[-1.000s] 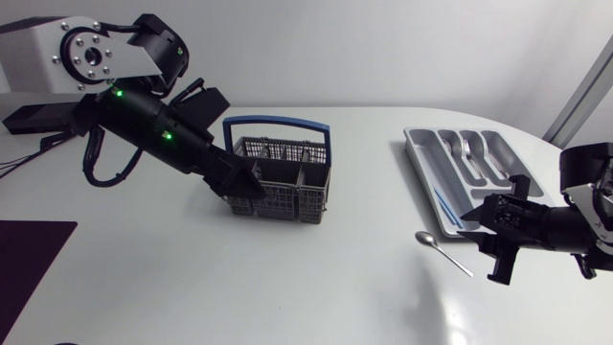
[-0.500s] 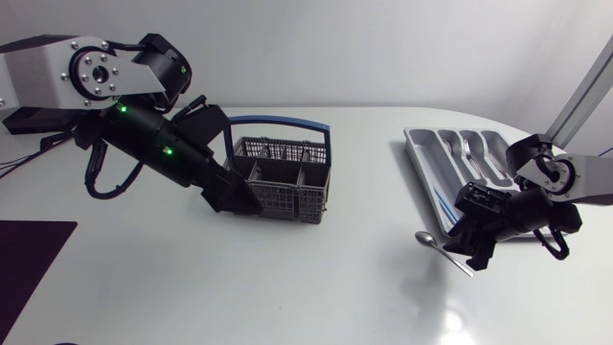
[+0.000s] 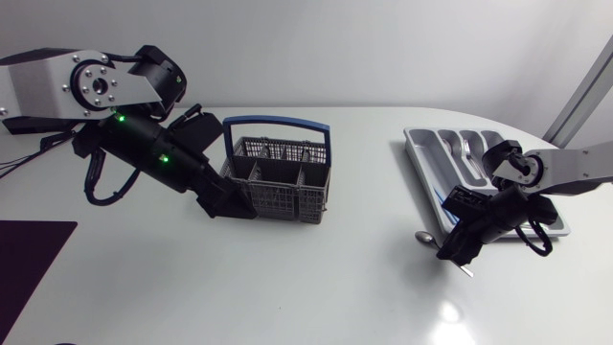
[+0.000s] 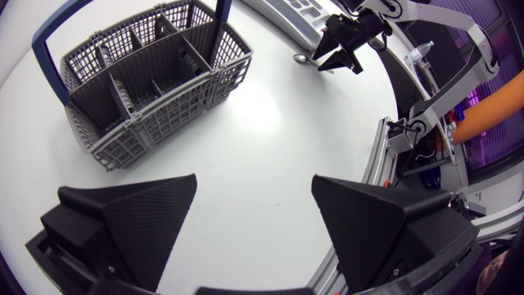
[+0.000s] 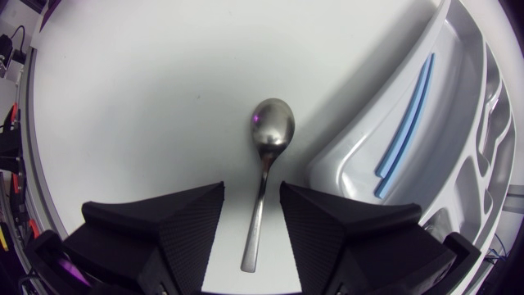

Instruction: Unload the cutlery basket into the drawer organizer.

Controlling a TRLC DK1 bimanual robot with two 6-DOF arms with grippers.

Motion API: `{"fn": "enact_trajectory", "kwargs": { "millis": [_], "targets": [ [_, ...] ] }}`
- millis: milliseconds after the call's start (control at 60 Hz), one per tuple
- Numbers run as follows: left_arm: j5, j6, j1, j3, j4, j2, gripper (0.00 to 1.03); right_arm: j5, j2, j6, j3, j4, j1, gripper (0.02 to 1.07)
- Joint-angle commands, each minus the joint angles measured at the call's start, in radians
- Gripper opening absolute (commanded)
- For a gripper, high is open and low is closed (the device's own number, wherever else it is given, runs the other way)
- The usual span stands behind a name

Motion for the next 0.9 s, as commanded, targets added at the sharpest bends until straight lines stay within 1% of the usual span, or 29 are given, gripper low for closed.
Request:
{"fn": "enact_trajectory", "kwargs": {
  "millis": [0, 67, 300, 317, 333, 383, 450, 500, 767, 883],
  "targets": [
    [0.007, 0.026, 0.007, -0.03, 0.004, -0.013, 0.98, 0.018, 0.033, 0.039, 0.018, -0.003, 0.013, 0.51],
    [0.007, 0.026, 0.007, -0.032, 0.004, -0.013, 0.98, 0.02, 0.047, 0.047, 0.02, 0.008, 0.017, 0.46],
    [0.008, 0.028, 0.005, -0.05, 0.01, -0.014, 0.98, 0.041, 0.093, 0.078, 0.023, 0.048, 0.045, 0.45],
    [0.007, 0.028, 0.005, -0.05, 0.01, -0.014, 0.98, 0.043, 0.094, 0.078, 0.024, 0.049, 0.046, 0.43],
    [0.007, 0.028, 0.005, -0.052, 0.01, -0.014, 0.98, 0.045, 0.099, 0.081, 0.027, 0.049, 0.049, 0.38],
    [0.007, 0.028, 0.005, -0.052, 0.01, -0.016, 0.98, 0.048, 0.104, 0.084, 0.034, 0.049, 0.051, 0.29],
    [0.007, 0.028, 0.007, -0.052, 0.01, -0.021, 0.98, 0.051, 0.104, 0.082, 0.038, 0.049, 0.052, 0.21],
    [0.007, 0.028, 0.007, -0.052, 0.01, -0.022, 0.98, 0.052, 0.102, 0.076, 0.04, 0.048, 0.052, 0.21],
    [0.007, 0.028, 0.01, -0.064, 0.013, -0.028, 0.98, 0.051, 0.042, 0.007, 0.006, 0.017, 0.059, 0.09],
    [0.007, 0.028, 0.008, -0.07, 0.015, -0.037, 0.98, 0.046, -0.004, -0.024, -0.009, -0.009, 0.06, 0.09]
  ]
}}
